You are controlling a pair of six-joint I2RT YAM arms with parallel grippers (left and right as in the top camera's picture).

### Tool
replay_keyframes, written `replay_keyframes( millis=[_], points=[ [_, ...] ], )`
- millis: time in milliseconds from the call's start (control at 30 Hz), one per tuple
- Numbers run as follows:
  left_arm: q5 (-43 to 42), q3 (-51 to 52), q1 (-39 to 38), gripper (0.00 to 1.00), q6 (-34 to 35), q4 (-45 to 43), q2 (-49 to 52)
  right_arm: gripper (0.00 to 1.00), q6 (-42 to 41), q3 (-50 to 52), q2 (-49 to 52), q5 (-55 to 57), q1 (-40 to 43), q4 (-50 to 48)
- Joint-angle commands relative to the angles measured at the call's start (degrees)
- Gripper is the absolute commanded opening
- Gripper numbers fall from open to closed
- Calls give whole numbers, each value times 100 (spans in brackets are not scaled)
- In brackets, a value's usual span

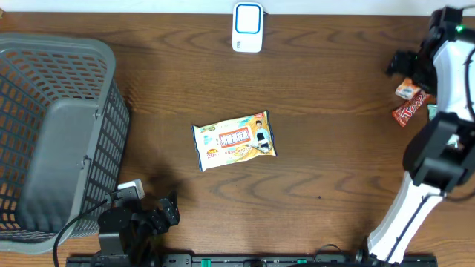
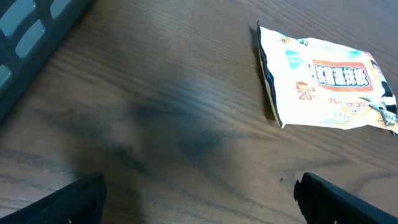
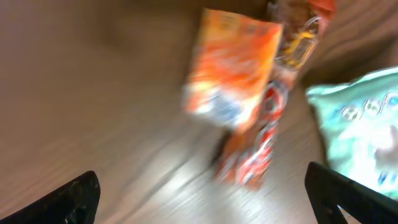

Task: Scan the item barcode
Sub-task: 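Carry the orange box right and drop it by the TOP bar, then reach the right gripper to the large snack bag and grasp it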

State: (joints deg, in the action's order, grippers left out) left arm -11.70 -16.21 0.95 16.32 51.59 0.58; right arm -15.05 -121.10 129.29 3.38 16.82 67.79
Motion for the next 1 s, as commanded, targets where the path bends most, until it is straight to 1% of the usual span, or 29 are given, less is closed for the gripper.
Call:
replay_keyframes(
  millis=[0,33,67,133,167,200,267,333,400,467,600,700,733,767,800,900,967],
  points=[
    [-7,28,9,98,-35,192,-28,99,-848,-153,-973,-1373,-197,299],
    [-7,28,9,98,-35,192,-28,99,-1088,-153,-1091,-1534,-243,435],
    [-7,28,9,98,-35,192,-28,99,-1696,-153,-1307,-1663,-387,857],
    [-7,28,9,98,-35,192,-28,99,-2439,-153,-1425,-1663,-605,1362],
    [-7,28,9,98,-35,192,-28,99,-3254,-153,-1443,-1764,-863,1908],
    [-7,28,9,98,-35,192,-28,99,-3578,-140,-1436,-1902,-1014,2249],
    [-7,28,9,98,-37,192,-28,99,-3919,-85,-1410,-2157,-1335,2750],
    [-7,28,9,98,-35,192,-28,99,-3934,31,-1410,-2223,-1687,2953],
    [-7,28,9,98,-35,192,-28,99,-4009,162,-1410,-2190,-2083,2942],
    [-7,28,9,98,-35,192,-28,99,-4323,354,-1388,-2199,-2535,2879],
    [-7,28,9,98,-35,192,-28,99,-5217,850,-1388,-2175,-3440,2570],
    [-7,28,9,98,-35,192,-28,99,-6166,1296,-1388,-2015,-4037,2249],
    [-7,28,9,98,-35,192,-28,99,-6618,1464,-1388,-1917,-4229,2103],
    [-7,28,9,98,-35,192,-28,99,-6902,1589,-1388,-1829,-4354,1967],
    [-7,28,9,98,-35,192,-28,99,-7377,1836,-1388,-1687,-4592,1679],
    [-7,28,9,98,-35,192,-28,99,-7827,2332,-1388,-1683,-4983,935],
    [-7,28,9,98,-35,192,-28,99,-7840,2566,-1388,-1683,-5147,358]
  ],
)
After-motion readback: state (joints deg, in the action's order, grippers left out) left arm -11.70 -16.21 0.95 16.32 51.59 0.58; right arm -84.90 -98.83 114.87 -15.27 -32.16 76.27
